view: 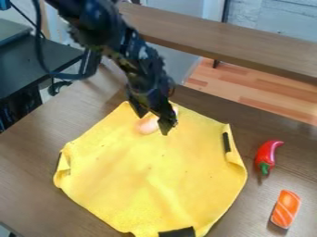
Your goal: Put the sushi on the top left of the table
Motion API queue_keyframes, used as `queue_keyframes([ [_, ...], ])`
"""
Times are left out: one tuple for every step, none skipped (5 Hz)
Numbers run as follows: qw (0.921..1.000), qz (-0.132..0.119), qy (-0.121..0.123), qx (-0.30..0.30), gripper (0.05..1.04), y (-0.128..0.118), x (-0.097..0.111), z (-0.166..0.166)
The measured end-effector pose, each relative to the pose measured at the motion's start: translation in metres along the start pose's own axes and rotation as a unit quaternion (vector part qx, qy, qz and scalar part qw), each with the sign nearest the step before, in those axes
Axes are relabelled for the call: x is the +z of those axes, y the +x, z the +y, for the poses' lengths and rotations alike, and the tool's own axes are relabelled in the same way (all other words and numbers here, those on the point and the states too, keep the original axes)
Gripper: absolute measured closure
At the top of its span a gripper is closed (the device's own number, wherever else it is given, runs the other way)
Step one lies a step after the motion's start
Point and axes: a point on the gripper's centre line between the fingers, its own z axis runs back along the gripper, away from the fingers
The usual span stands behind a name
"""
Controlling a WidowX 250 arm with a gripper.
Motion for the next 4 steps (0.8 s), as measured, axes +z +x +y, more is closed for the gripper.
queue_keyframes([
  [0.9999,0.002,0.015,0.004,0.084,0.010,-0.015,0.005],
  [0.9997,0.017,0.014,-0.007,0.084,0.018,-0.031,0.009],
  [0.9996,0.023,0.011,-0.013,0.084,0.024,-0.045,0.016],
  [0.9989,0.038,0.000,-0.026,0.085,0.021,-0.062,0.022],
])
